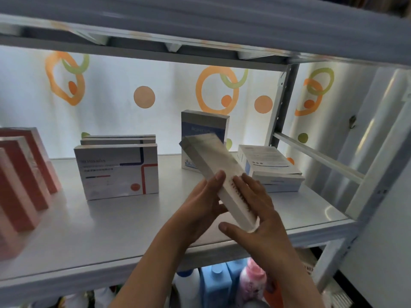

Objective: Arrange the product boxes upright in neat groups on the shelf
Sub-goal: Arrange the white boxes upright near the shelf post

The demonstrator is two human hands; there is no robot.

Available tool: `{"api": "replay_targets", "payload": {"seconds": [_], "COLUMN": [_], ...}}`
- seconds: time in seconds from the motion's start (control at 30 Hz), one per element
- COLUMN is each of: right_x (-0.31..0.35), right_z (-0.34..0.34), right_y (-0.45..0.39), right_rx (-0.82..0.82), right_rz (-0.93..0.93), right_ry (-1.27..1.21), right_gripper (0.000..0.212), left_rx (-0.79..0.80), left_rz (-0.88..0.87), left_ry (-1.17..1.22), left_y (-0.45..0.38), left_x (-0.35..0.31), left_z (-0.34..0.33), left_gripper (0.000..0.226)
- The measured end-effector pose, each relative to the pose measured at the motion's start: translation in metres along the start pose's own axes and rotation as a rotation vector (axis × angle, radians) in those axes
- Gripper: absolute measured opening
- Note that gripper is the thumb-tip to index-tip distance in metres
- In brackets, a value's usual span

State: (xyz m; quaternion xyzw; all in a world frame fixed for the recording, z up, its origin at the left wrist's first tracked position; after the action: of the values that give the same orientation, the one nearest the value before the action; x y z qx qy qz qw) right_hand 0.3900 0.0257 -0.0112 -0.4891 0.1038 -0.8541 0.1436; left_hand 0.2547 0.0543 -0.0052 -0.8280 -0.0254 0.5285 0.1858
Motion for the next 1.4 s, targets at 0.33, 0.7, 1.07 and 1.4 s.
{"api": "replay_targets", "payload": {"seconds": [0.33,0.7,1.07,1.4], "right_x": [-0.004,-0.018,-0.024,-0.064], "right_z": [-0.001,-0.008,0.016,0.073], "right_y": [-0.008,-0.007,-0.011,-0.024], "right_rx": [-0.2,-0.232,-0.243,-0.44], "right_rz": [-0.054,-0.098,-0.215,-0.223], "right_ry": [0.059,0.002,0.23,0.121], "right_gripper": [0.12,0.118,0.127,0.135], "left_rx": [-0.248,-0.22,0.044,0.226], "left_rz": [-0.062,-0.065,0.011,-0.211], "left_ry": [-0.029,-0.107,-0.123,-0.662], "left_y": [-0.004,-0.006,-0.008,-0.055], "left_x": [-0.002,0.001,0.007,0.023], "left_z": [0.013,0.01,-0.014,-0.053], "left_gripper": [0.045,0.041,0.045,0.019]}}
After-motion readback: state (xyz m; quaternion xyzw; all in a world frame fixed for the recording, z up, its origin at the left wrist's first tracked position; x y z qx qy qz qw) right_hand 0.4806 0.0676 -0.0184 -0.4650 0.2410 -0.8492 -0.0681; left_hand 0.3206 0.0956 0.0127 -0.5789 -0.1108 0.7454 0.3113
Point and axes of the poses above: each hand's wrist, its own y-axis away from the middle knuckle, its own z-axis out of the back of the hand, x = y × z, the point moved 3 cm from there along -y, towards the middle knuckle, and after that the axes turned 10 degrees about -z, right-handed, at the moved point
